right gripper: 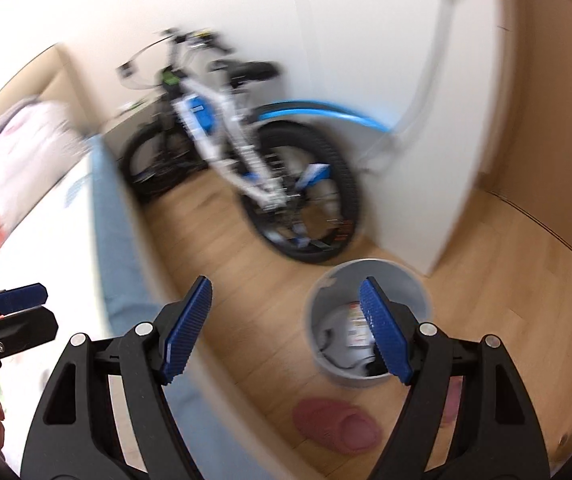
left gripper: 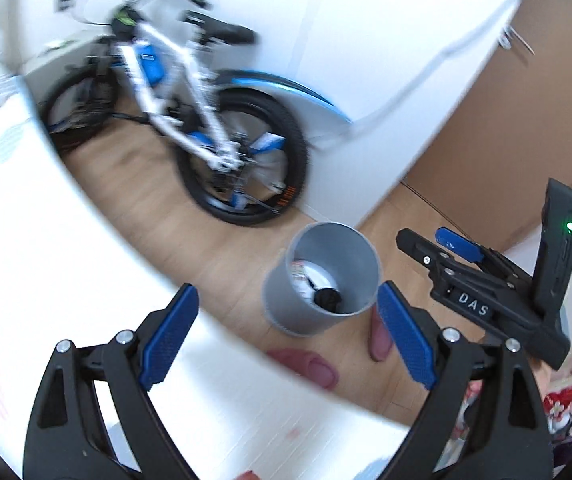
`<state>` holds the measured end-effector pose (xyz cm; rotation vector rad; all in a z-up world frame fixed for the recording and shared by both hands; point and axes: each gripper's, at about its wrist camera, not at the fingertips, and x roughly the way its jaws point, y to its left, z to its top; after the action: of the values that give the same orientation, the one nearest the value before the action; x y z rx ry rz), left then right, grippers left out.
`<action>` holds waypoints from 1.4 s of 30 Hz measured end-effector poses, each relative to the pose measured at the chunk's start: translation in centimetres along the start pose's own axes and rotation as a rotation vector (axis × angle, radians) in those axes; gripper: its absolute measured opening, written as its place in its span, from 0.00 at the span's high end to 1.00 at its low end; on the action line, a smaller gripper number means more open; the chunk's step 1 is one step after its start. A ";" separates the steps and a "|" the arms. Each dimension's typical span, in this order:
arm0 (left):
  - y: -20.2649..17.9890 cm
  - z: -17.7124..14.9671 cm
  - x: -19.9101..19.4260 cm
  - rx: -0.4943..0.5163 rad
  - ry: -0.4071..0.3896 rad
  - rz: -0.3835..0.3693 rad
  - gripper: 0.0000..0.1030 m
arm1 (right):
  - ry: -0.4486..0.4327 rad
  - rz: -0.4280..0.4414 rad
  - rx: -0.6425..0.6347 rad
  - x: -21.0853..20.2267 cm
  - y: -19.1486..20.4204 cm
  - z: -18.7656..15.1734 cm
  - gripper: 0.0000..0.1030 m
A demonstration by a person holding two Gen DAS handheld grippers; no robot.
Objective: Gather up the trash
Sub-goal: 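Move both open tools back over the bed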
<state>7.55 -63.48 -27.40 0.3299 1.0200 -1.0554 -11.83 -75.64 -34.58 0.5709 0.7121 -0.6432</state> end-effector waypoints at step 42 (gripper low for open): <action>31.9 -43.2 -50.8 -0.875 -0.343 0.811 0.12 | 0.124 0.855 -0.902 -24.7 64.1 -22.7 0.26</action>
<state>5.64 9.47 -15.64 -0.1613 0.8225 0.1096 9.31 -9.53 -14.26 0.0302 0.7107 0.5168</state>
